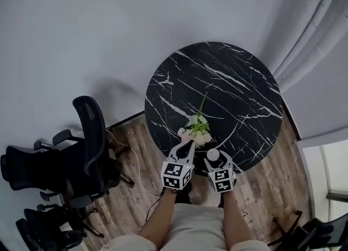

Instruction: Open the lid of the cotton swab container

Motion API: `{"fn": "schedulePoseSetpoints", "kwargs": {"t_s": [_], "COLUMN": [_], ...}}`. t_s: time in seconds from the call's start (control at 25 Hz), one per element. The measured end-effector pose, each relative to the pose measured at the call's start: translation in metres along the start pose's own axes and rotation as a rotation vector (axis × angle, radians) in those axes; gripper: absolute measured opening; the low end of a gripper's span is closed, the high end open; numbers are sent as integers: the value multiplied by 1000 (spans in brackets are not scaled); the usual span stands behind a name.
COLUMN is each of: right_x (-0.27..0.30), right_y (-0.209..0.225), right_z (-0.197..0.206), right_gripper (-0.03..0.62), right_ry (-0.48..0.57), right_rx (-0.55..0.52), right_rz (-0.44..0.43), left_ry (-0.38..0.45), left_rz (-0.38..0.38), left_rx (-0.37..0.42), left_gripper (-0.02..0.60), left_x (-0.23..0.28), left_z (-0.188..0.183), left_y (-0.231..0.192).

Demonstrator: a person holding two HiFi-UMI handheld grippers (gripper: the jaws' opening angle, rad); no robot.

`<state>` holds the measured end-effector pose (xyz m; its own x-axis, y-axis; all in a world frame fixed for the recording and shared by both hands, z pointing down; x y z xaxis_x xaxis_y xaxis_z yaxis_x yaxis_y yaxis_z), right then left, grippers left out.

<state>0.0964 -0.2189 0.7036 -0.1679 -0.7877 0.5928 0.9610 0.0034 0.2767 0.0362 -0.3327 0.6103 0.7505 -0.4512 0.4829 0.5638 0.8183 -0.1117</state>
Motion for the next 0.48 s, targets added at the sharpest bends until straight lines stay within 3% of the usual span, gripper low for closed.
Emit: {"fn": "schedulePoseSetpoints", "kwargs": {"t_s": [0.36,0.48], "right_x": [-42,-66], "right_y": [16,23], "right_z": [-38,-62], "right_gripper": [295,295], "right_ry": [104,154], "right_rx": [-50,-65], "right_rz": [-94,-144], "left_ry": [49,103], "left_rz": [-95,-105], "left_rx": [-10,-13], "left_gripper": [20,20], "left_x": [-36,-49], "left_z": [-7,-17], "left_y": [30,49]}}
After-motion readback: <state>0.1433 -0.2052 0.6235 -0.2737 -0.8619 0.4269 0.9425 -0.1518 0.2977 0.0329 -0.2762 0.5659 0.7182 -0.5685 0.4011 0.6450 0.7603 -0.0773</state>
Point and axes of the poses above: the fingertips, and each gripper's own axes: x forward along the fingers, y to its right, z out of its underside, the point moved 5 cm from there along -x, backward along the fingers, and after that the axes turned 15 degrees about -z, right-handed, at the moved point
